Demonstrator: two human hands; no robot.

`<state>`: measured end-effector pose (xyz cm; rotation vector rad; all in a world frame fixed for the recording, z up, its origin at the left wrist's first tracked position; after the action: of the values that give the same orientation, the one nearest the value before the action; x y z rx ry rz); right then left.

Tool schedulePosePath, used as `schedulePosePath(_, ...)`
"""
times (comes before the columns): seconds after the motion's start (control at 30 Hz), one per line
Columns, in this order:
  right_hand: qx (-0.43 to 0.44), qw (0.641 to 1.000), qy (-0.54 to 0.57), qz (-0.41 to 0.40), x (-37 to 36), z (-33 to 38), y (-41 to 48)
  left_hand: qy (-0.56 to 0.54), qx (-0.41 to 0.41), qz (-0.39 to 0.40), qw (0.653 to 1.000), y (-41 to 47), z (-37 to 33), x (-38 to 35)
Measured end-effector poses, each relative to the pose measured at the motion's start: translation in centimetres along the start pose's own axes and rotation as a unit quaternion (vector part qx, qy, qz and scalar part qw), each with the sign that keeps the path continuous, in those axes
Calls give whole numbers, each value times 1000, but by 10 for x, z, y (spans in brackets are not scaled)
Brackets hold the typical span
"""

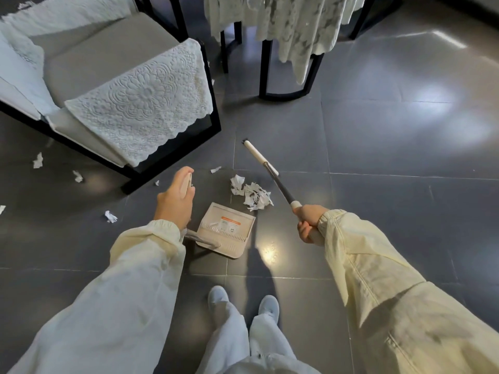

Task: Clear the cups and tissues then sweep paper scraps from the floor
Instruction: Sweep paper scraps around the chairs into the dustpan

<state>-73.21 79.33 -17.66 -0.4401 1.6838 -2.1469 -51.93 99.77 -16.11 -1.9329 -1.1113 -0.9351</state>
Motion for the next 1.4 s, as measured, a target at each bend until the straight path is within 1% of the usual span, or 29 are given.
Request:
schedulePosePath(0.1, 13, 999, -13, -37, -4, -10, 10, 15, -19, 14, 1000, 9, 20, 4)
schedulePosePath(0.17, -1, 998, -22, -56, -10, -22, 18, 9, -30, 15, 999, 17, 30, 9)
schedulePosePath(0.3, -18, 998, -8, -67, -45, -54, 27, 17, -43, 13, 999, 45, 39, 21)
schedulePosePath(0.37, -30, 997, 25, -60, -71, -69, 27, 10, -72, 15, 997, 65, 34, 27)
schedulePosePath(0.47, -58, 995, 69, -38, -105, -87, 21, -11, -106, 45, 993, 86, 24, 31)
schedulePosePath(0.57, -112, 987, 118, 1, -139, -105, 4, -8, -144, 49, 988, 94, 14, 31)
schedulePosePath(0.63, -136, 974, 176, 50, -161, -108, -10, -3, -154, 61, 986, 96, 10, 32)
schedulePosePath(0.7, -154, 953, 239, 103, -176, -101, -26, -3, -152, 68, 986, 99, 9, 34)
schedulePosePath(0.77, -170, 939, 268, 136, -180, -91, -45, 3, -150, 70, 986, 101, 11, 35)
schedulePosePath(0.8, -169, 937, 269, 144, -178, -86, -53, 5, -150, 72, 986, 101, 13, 35)
schedulePosePath(0.9, -146, 948, 253, 129, -178, -80, -67, 5, -140, 68, 988, 99, 23, 39)
schedulePosePath(1.0, -90, 970, 211, 83, -188, -79, -67, -14, -122, 62, 991, 95, 39, 48)
schedulePosePath(1.13, -43, 994, 96, 21, -199, -75, -47, -21, -94, 44, 994, 84, 69, 64)
schedulePosePath(1.23, -9, 999, 42, -24, -203, -65, -29, -29, -67, 23, 997, 77, 95, 73)
schedulePosePath(1.3, 12, 999, -8, -38, -209, -59, -16, -32, -50, 15, 998, 74, 112, 75)
schedulePosePath(1.37, 51, 995, -66, -63, -215, -50, 1, -29, -35, 12, 999, 76, 126, 75)
schedulePosePath(1.4, 72, 992, -75, -70, -219, -45, 9, -30, -26, 11, 999, 79, 131, 76)
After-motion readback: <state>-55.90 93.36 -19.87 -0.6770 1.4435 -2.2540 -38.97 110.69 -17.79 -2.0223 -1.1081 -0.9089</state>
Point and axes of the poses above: each hand's wrist, its own y-axis towards the middle knuckle, its own x-axis out of the back of the hand, z = x × y, the point moved 4 cm from there along y, towards the middle knuckle, and after that the axes turned 15 degrees about y, right-handed, at the moved point
